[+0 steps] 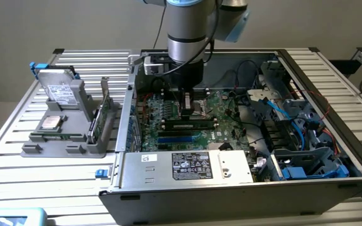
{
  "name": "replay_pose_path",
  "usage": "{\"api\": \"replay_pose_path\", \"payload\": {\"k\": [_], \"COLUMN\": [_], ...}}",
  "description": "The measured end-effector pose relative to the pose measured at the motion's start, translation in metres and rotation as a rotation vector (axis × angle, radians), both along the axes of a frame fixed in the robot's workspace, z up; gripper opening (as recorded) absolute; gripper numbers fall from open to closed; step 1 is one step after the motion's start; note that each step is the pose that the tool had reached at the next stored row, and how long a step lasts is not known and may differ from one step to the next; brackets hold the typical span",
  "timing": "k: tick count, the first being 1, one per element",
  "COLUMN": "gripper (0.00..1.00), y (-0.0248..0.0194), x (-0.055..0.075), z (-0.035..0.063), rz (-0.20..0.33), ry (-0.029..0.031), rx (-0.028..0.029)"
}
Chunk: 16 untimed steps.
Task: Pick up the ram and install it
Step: 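Press down the ram until it locks into place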
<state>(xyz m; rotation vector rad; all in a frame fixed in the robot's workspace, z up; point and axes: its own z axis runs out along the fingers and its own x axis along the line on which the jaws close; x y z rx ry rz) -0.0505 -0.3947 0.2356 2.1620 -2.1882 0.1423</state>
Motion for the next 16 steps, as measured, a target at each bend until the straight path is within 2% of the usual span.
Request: {"api": "replay_pose_path", "payload": {"k": [3, 10, 13, 16], "gripper": [0.11, 0.11, 0.11, 0.11], "y": [-0.0004, -0.0006, -0.0009, -0.0020], "x": [-0.0013, -0.0050, -0.0049, -0.0026], "z": [-0.0010, -0.0031, -0.0045, -0.0048], "rz": [0.000, 0.000, 0.000, 0.000], "ry": [-0.0004, -0.0048, -0.0080, -0.0085], "rx": [0.0033, 0.0162, 0.0201, 0.0227]}}
